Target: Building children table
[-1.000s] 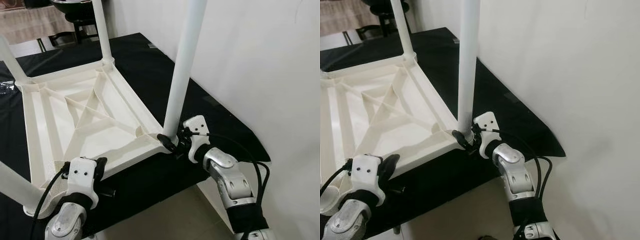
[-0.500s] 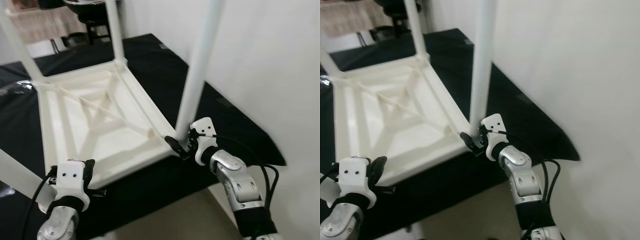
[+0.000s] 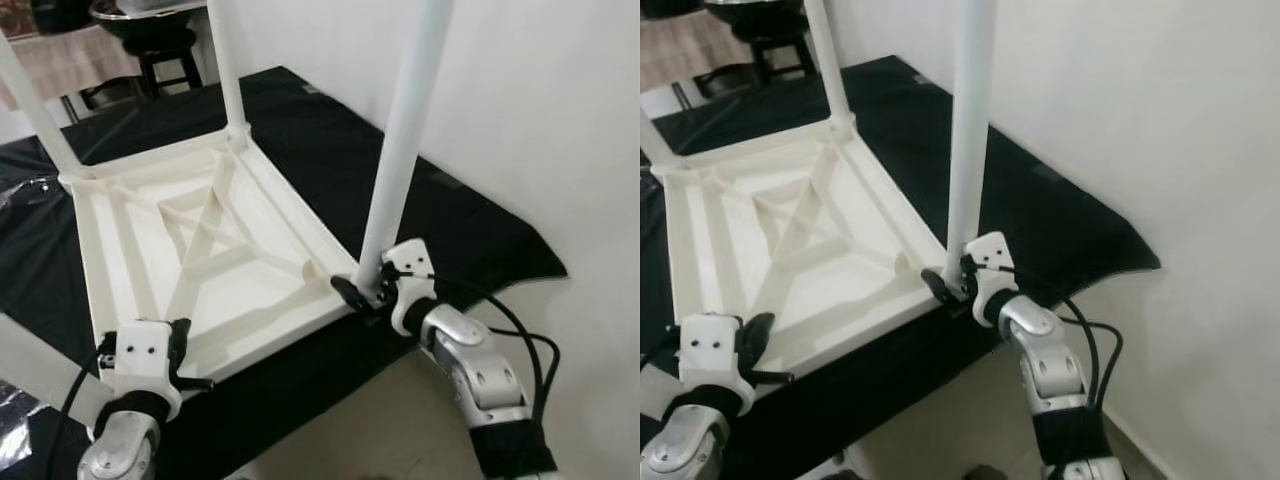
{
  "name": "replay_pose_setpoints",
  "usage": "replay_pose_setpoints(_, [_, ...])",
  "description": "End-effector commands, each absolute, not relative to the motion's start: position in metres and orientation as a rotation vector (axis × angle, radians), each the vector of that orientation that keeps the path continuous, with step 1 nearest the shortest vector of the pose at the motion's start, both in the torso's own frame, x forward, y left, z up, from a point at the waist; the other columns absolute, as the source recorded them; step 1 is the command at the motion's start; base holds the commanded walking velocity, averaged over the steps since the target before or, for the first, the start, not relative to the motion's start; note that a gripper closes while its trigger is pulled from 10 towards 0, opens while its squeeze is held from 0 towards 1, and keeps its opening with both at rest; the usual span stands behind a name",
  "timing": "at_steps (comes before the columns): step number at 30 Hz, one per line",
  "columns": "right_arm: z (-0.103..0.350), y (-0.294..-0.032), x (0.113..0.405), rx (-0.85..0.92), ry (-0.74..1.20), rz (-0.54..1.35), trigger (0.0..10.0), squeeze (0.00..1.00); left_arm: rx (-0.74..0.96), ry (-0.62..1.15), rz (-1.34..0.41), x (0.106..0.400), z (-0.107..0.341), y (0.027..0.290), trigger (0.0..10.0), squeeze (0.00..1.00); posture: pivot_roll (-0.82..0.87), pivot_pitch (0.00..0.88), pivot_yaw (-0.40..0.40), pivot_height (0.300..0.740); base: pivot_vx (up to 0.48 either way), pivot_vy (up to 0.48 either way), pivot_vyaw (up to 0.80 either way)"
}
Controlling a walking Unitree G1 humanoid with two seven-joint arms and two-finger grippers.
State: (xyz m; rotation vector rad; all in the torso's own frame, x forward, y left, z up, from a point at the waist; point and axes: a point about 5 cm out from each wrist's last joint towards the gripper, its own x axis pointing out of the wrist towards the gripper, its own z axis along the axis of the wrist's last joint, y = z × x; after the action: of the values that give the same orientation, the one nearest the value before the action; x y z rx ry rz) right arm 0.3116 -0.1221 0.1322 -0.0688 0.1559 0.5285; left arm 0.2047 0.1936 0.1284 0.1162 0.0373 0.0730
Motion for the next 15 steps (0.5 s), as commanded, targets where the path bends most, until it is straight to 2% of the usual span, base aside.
replay_pose_setpoints(1, [0.138, -0.11, 0.312, -0.073, 0.136, 0.567, 10.0, 0.0, 0.158, 0.083, 0.142, 0.2, 0.121, 0.211, 10.0, 0.0, 0.08, 0.138, -0.03, 0.74, 0.0, 0.0, 0.0])
replay_pose_setpoints(11, [0.142, -0.108, 0.313, -0.053, 0.085, 0.587, 10.0, 0.0, 0.182, 0.076, 0.105, 0.204, 0.121, 0.204, 10.0, 0.0, 0.08, 0.132, -0.028, 0.74, 0.0, 0.0, 0.0])
replay_pose_setpoints(15, [0.142, -0.108, 0.312, -0.059, 0.081, 0.621, 10.0, 0.0, 0.188, 0.07, 0.088, 0.205, 0.122, 0.2, 10.0, 0.0, 0.08, 0.131, -0.029, 0.74, 0.0, 0.0, 0.8])
